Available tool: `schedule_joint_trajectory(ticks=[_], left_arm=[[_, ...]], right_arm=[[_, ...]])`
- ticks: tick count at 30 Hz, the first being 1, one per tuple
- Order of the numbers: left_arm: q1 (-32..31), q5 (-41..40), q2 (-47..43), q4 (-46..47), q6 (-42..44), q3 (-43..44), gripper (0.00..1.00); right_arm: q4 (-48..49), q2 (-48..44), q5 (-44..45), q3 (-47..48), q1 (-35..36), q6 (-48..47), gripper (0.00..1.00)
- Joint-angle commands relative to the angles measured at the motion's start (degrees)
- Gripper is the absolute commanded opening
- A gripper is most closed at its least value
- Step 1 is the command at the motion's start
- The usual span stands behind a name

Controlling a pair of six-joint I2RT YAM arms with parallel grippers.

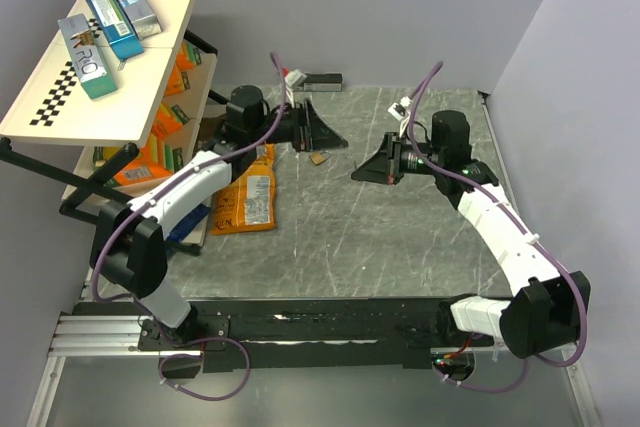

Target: Unlock with the key

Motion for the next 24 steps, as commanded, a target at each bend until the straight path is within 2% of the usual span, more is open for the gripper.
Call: schedule_joint_trajectory(ticks=[1,3,8,12,15,24], left_arm=[[2.27,-18.67,2.63,-12.96,10.6,5.31,0.86],[1.92,-26.69,7.45,-23.66,15.55,10.67,0.86],[1.22,-34.38,17.49,-34.7,31.19,18.94,0.85],[0.78,-38.07,25.22,-38.13,42.17,23.77,0.88],[0.43,-39.66,29.18,-39.46,46.67,28.43,0.88],[0.07,-39.75,39.47,-39.28,53.71,35.99,0.89]], right_arm=[[-0.84,-2.3,2.99,-0.63,-1.65,-0.83,0.0],[-1.03,-3.18,3.96,-1.25,-2.52,-0.75,0.0],[-0.76,-5.28,3.97,-2.66,-4.72,-0.04,0.0],[-1.12,-5.99,3.53,-2.83,-5.87,0.04,0.0],[-1.03,-5.99,3.0,-2.83,-6.57,0.4,0.0],[-2.78,-3.71,3.09,-0.46,-7.01,1.19,0.0]])
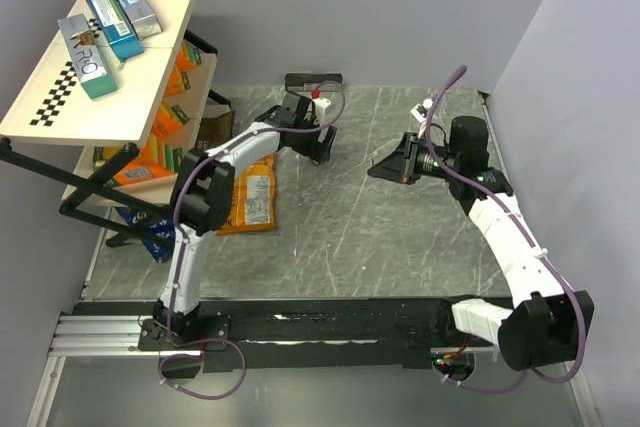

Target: Unlock with the key

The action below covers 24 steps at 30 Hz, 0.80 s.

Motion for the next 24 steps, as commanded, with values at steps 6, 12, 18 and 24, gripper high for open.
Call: schedule_joint_trajectory(ticks=[6,12,18,24], left_arm=[[-0.47,0.56,7.78,-0.62,7.23,8.65,0.88],[-0.56,-1.11,10.42,-0.01,7.41,11.2,0.83],[-1.44,-5.84,10.08,0.0,8.28,8.93,0.72],[-3.11,-8.75,5.41,2.81,9.87,-0.65,0.7]], right_arm=[[-1.06,3.25,-0.23,4.91,-0.59,1.39,0.0],[-0.18,4.93,-0.67,6.05,-0.59,2.36,0.0],[0.52,5.72,-1.02,5.7,-0.59,2.7,0.0],[3.41,5.37,-1.46,3.77,-0.67,4.29,0.0]])
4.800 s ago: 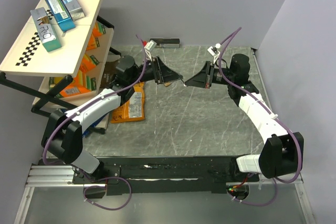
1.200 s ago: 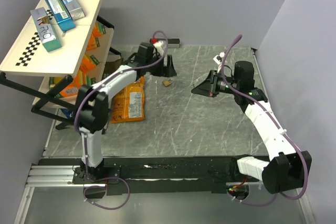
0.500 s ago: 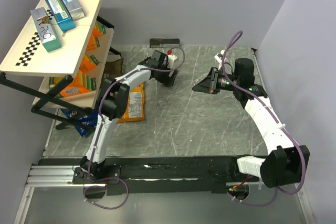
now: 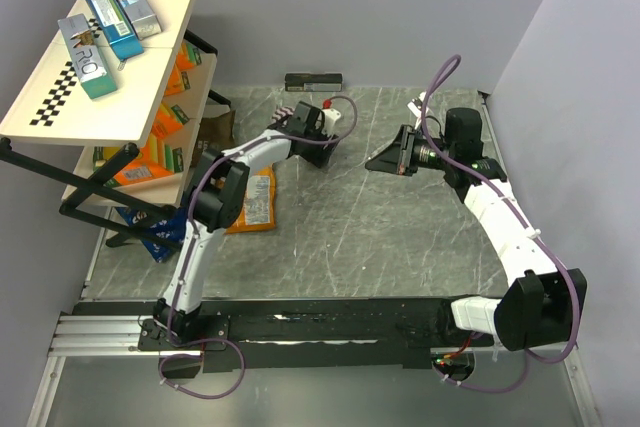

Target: Unlock with the key

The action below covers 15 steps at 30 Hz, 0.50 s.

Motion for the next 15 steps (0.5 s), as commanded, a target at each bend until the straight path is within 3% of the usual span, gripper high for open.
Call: schedule_joint_trajectory(ticks=[1,5,8,11,12,13,15], left_arm=[[-1.8,-3.2,-2.76,-1.3,2.06,-5.08,0.7],[-2.85,-5.14,-2.41,-1.13,1.98,-5.43,0.61],[-3.03,-6.37,-1.62,-1.74,0.67,-4.21,0.48],[-3.03,-8.56,-1.36,-2.88,-3.71,-2.37,0.26],[-3.03,-8.74,-1.35,-3.58,-5.56,-1.57,0.12],[-2.94,-8.83,-1.44,-5.67,-8.8,-0.61,0.05],[-2.68,-7.52,-1.97,-7.71,-16.54,1.94,0.01]], right_arm=[[4.31,-0.49,-1.33,0.27,-0.39,1.77,0.0],[4.76,-0.49,-1.6,-0.17,-0.39,1.86,0.0],[4.41,-0.84,-1.51,-0.43,-0.48,1.43,0.0],[0.38,-0.93,0.86,0.0,-0.21,-1.9,0.0],[-0.77,-0.93,2.52,0.35,-0.04,-3.05,0.0],[-1.91,-0.76,3.32,0.53,0.57,-5.58,0.0],[-5.78,0.12,5.69,1.23,1.71,-8.23,0.0]])
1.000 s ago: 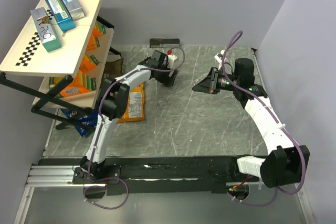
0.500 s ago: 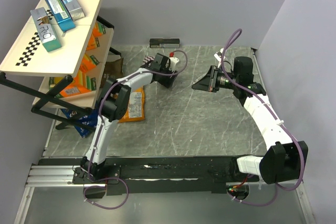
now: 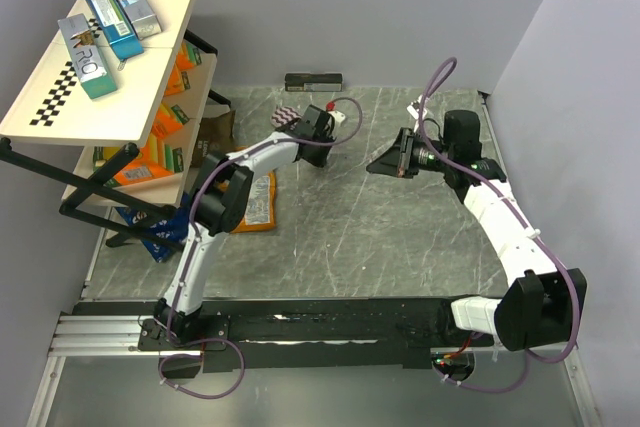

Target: Unlock with the key

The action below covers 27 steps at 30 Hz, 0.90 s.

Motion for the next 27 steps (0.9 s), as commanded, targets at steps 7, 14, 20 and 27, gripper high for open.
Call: schedule_joint_trajectory(ticks=[7,14,20,27], left_arm=[[3.03,16.21,-11.07,0.24,-45.44,-4.99,0.01],[2.78,21.27,-18.23,21.39,-60.66,-25.96,0.01],[1.81,8.36,-12.34,6.0,-46.68,-10.16,0.34],[4.44,2.71,-5.92,1.07,-48.42,-3.01,0.65]], right_arm=[[-2.05,6.99,9.64,-1.22,8.83,-5.94,0.0],[3.68,15.61,12.18,-3.69,10.86,-5.4,0.0],[2.8,13.17,15.61,-4.13,10.42,-5.22,0.0],[1.22,9.64,17.02,-4.04,8.14,-5.92,0.0]])
